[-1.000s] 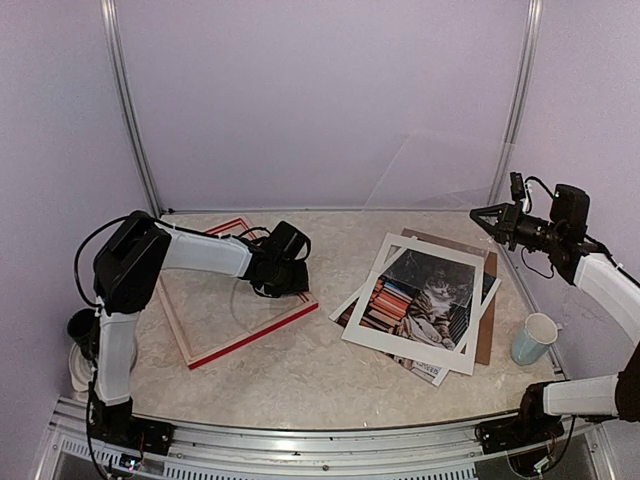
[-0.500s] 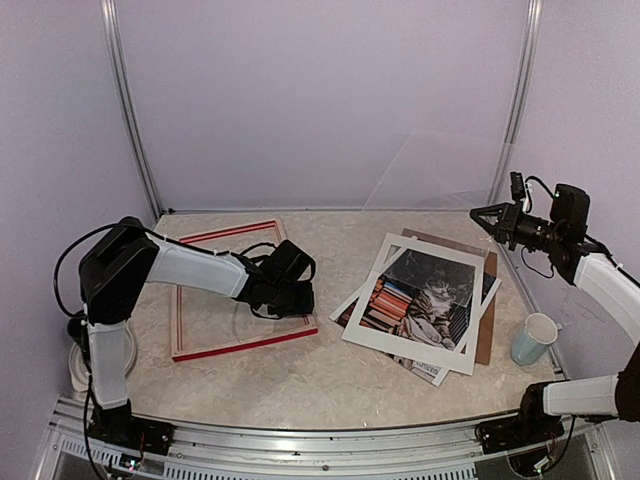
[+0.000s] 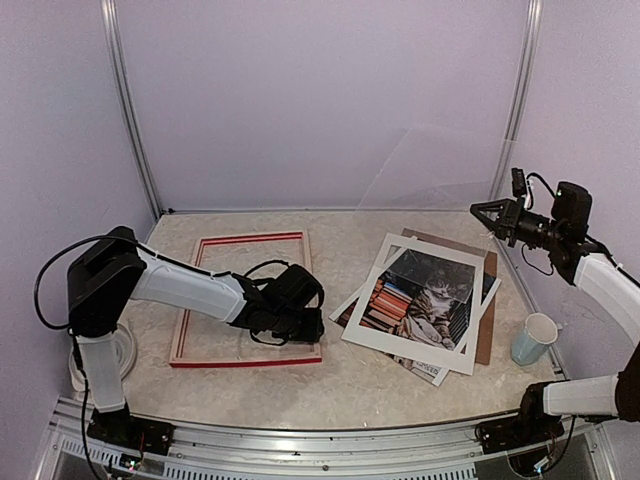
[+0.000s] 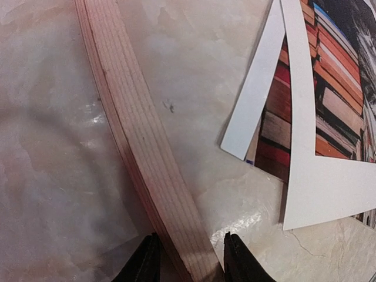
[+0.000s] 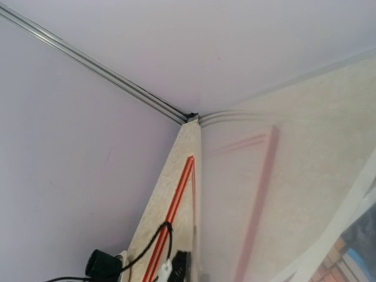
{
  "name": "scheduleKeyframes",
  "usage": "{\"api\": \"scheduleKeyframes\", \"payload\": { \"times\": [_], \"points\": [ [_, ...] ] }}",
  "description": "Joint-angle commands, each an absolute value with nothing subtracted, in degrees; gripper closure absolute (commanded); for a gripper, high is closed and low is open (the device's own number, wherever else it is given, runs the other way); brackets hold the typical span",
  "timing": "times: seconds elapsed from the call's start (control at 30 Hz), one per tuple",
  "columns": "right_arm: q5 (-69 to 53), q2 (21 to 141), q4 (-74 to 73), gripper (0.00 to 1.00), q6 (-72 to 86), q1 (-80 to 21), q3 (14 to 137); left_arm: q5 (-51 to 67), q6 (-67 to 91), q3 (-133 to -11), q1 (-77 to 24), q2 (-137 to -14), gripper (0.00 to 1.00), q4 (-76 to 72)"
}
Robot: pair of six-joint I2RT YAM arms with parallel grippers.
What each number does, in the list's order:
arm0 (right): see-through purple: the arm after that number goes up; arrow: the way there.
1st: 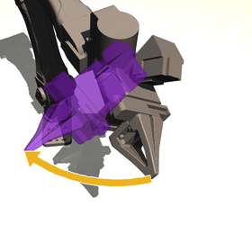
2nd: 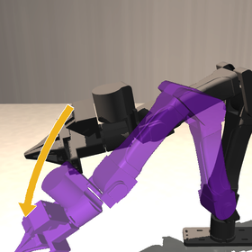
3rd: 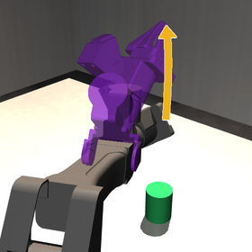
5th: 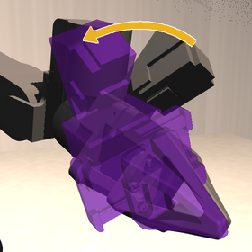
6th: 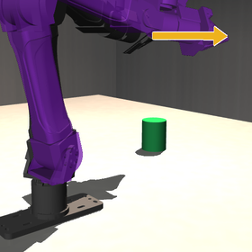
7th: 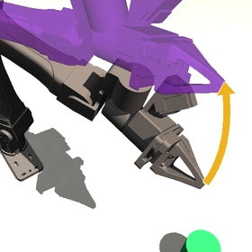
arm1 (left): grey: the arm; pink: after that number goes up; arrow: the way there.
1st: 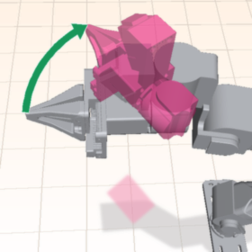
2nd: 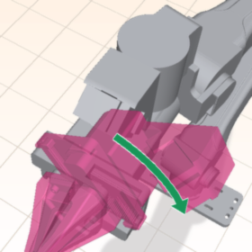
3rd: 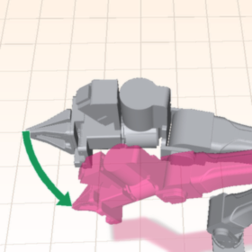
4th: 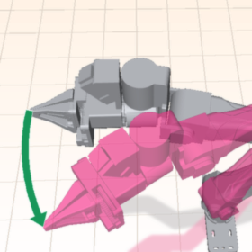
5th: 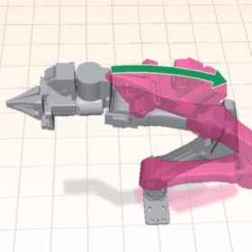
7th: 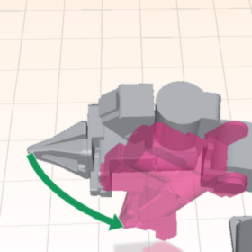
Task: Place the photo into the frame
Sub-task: Move the frame body to the center of the board, then place the glass panel at the frame body.
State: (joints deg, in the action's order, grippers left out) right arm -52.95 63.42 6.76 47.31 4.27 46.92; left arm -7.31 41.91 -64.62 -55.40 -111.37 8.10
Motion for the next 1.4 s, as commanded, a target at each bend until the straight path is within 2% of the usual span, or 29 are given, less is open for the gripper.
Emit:
{"api": "scheduleKeyframes", "payload": {
  "times": [0.0,0.53,0.93,1.27,1.37],
  "points": [
    [-55.39,63.10,12.45,1.00,49.47,4.92,46.25,-4.57,40.99,-62.78,-58.48,-112.23,0.63,11.48],
    [-55.57,66.06,17.26,1.00,52.84,1.67,45.40,-4.65,38.24,-62.75,-62.69,-111.46,0.64,12.17],
    [-52.82,71.36,18.30,1.00,52.69,-5.74,48.72,-12.87,38.75,-62.76,-62.28,-104.32,0.41,17.98],
    [-51.94,78.85,21.37,1.00,53.72,-12.01,52.01,-15.22,39.07,-55.91,-56.87,-88.43,0.30,19.76],
    [-52.07,80.78,23.57,1.00,55.18,-12.53,52.80,-14.32,38.97,-52.02,-52.90,-82.84,0.23,19.53]
  ]
}}
